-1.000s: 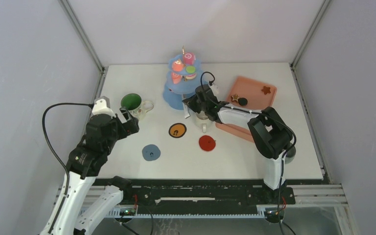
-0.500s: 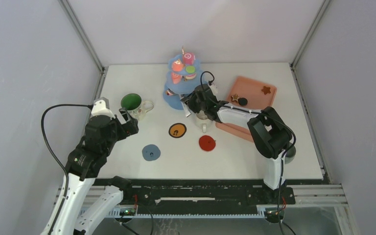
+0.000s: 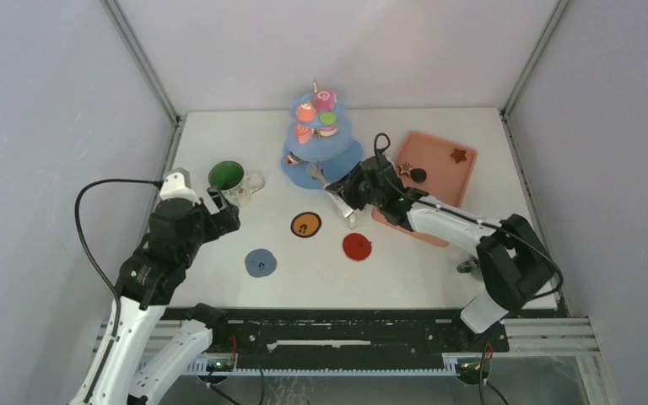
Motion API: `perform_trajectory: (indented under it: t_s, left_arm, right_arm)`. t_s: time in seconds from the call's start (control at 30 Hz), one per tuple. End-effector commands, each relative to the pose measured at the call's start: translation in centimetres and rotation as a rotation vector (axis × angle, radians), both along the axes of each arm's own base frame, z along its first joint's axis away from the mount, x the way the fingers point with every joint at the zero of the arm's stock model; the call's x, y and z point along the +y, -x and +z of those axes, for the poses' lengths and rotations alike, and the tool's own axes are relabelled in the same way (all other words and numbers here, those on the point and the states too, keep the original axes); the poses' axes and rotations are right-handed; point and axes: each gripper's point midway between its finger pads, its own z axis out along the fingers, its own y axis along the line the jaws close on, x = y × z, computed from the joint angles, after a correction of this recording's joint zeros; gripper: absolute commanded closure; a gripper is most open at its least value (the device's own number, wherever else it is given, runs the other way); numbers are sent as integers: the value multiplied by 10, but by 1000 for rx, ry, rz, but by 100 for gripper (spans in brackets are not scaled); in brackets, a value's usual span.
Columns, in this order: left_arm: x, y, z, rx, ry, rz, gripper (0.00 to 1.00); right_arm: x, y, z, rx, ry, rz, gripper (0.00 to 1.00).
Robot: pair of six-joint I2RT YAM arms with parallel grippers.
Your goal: Serve the afternoon tea
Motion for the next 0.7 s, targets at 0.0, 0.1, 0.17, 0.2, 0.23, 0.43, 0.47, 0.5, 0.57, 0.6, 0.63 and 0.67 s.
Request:
perform_trajectory:
  t_s: [0.0,0.1,0.17,0.2,0.23,0.43,0.47,0.5,0.57,0.6,0.63,0.67]
  left_arm:
    - [-4,-10,-8,6,-13,-21,3]
    - [-6,-12,-8,7,-16,-31,3]
    - [-8,-15,-8,4,-17,-35,3]
    - [-8,-16,-8,6,-18,-36,3]
    - [-9,-17,-8,8,-17,-38,3]
    - [-12,-23,-9,9,-17,-46,3]
    - [-13,-24,-9,10,-17,-46,3]
    - [-13,-25,-9,10,-17,-47,3]
    - [-14,-27,-8,11,-15,-50,3]
    - [-16,-28,-7,10,-14,-54,3]
    - [-16,-29,-7,12,-14,-57,3]
    - [-17,-30,-7,12,-13,-60,3]
  right_arm:
    - [-21,16,40,-106,-28,37,69]
    - [-43,27,52,-157,2,42,76]
    - [-60,33,64,-194,34,33,81]
    - [-68,35,69,-209,52,30,82]
    - [-78,38,73,-218,73,22,83]
    - [-177,45,82,-253,306,-176,82]
    - [-196,47,82,-253,359,-223,82]
    - [-214,50,83,-257,404,-264,82]
    - [-243,54,78,-232,479,-322,80]
    - [-255,56,75,-216,507,-343,79]
    - [-267,57,70,-193,535,-361,78]
    - [-272,56,66,-182,557,-357,77]
